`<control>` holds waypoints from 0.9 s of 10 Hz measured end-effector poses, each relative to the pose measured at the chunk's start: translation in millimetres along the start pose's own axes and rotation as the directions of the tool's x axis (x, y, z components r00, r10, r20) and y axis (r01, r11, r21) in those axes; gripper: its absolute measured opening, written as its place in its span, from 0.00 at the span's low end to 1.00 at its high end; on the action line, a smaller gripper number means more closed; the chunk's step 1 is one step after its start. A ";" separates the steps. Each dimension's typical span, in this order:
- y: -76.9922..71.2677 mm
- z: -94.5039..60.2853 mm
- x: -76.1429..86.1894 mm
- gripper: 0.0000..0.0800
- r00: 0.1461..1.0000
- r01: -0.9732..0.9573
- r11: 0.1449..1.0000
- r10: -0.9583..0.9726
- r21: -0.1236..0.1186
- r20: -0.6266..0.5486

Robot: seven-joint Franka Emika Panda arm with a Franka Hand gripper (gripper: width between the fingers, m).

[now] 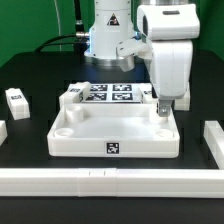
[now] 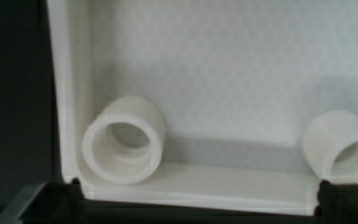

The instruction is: Assemble desk

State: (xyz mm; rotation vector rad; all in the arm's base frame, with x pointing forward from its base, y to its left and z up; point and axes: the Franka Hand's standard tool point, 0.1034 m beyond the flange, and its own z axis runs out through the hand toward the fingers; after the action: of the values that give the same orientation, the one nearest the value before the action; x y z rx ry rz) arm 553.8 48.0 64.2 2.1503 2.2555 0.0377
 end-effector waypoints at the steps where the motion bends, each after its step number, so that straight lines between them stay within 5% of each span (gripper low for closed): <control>1: -2.6 0.8 -3.3 0.81 1.000 0.021 1.000 -0.020 -0.006 0.005; 5: -55.0 7.9 -38.8 0.81 1.000 -0.017 1.000 0.017 0.007 0.007; 9: -83.0 43.8 -51.5 0.81 0.998 -0.055 0.998 0.056 0.038 -0.008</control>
Offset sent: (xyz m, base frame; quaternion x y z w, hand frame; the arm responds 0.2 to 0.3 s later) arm -0.0550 -0.0400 0.0000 -0.0261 0.0113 -0.0357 0.9990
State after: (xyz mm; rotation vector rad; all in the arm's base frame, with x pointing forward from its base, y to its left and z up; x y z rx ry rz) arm 475.0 -7.3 17.7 2.2361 2.2191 0.0059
